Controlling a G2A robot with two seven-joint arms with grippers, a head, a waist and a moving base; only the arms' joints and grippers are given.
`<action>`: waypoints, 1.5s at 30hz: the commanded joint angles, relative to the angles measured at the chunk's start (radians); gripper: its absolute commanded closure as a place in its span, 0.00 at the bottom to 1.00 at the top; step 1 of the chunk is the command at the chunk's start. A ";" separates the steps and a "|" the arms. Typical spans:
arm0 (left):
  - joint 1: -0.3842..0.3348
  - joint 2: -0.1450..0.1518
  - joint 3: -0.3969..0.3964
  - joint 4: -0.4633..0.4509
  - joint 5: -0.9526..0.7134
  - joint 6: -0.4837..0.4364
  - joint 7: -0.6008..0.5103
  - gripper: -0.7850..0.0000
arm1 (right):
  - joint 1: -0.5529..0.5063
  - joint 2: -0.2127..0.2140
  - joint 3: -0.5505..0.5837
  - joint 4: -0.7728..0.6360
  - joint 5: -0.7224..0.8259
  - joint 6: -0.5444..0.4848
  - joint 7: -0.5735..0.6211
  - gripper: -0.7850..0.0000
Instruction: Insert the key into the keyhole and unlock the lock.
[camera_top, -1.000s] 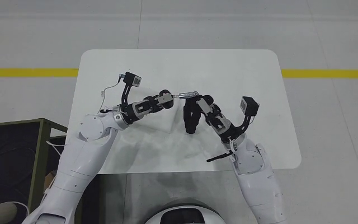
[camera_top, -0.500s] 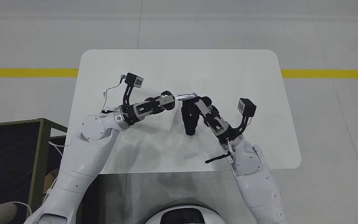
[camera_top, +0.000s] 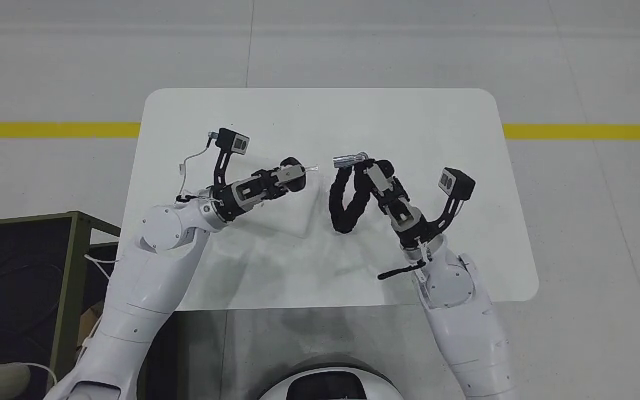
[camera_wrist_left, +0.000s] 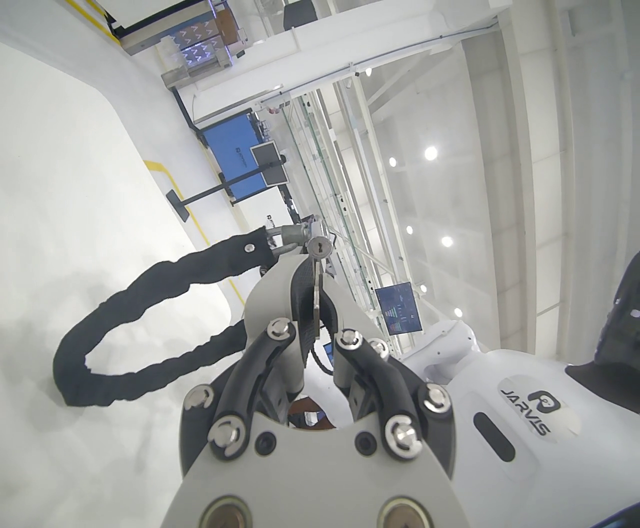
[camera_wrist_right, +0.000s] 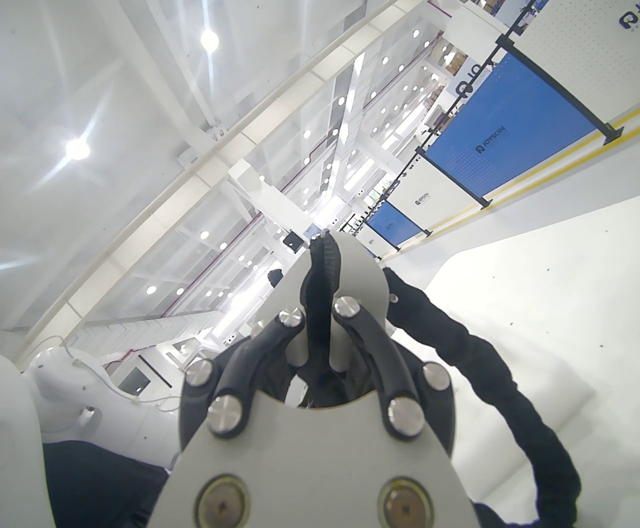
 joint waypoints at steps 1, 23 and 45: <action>-0.001 0.000 0.001 0.001 -0.006 0.005 -0.010 1.00 | 0.003 0.003 0.006 -0.010 0.022 0.005 0.013 1.00; 0.093 -0.064 -0.057 -0.122 1.796 -0.300 1.424 1.00 | -0.026 0.017 0.016 -0.093 0.293 0.222 0.095 1.00; 0.003 -0.031 -0.063 -0.115 2.794 0.321 1.825 1.00 | -0.061 0.030 0.033 -0.176 0.429 0.359 0.168 1.00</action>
